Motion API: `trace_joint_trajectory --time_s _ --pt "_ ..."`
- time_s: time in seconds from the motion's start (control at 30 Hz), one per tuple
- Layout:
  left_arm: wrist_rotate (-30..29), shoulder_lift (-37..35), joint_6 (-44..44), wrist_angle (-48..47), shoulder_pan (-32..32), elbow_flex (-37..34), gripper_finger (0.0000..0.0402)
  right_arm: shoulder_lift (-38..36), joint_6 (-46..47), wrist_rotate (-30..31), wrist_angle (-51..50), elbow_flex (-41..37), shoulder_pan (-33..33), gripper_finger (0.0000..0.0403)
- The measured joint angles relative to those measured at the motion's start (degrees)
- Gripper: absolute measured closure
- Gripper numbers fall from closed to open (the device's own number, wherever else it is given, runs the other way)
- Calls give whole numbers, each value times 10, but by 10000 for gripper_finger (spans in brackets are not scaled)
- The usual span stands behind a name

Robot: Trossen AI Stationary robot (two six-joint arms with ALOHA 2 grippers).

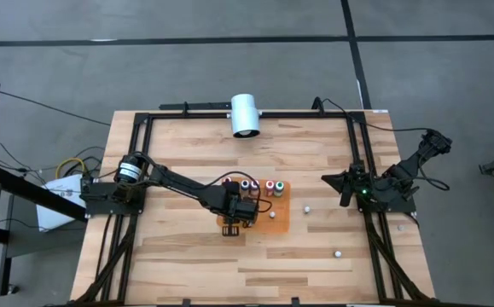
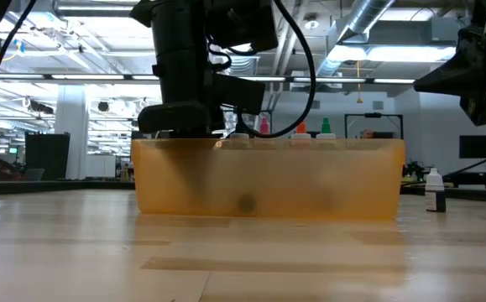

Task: Pick & Place food coloring
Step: Put the small black food coloring into the orange bin, then put the small brown food coloring into the orange bin

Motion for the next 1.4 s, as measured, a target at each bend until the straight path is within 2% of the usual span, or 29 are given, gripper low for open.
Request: trace_joint_trajectory --time_s 0.17,0.43,0.6,0.8,1.1,1.3,1.4 --pt "-7 0 0 0 0 0 261 0 0 0 0 0 0 402" --pt "-9 0 4 -1 0 0 215 0 0 0 0 0 0 402" --pt "-10 1 4 -18 0 24 198 0 0 0 -2 0 0 402" --pt "-9 1 4 -49 0 73 195 0 0 0 -2 0 0 402" --pt "-10 1 3 -188 0 182 195 0 0 0 -2 0 0 402" --pt "-9 0 11 -229 0 211 195 0 0 0 0 0 0 402" --pt "11 -8 22 -228 0 212 195 0 0 0 0 0 0 402"
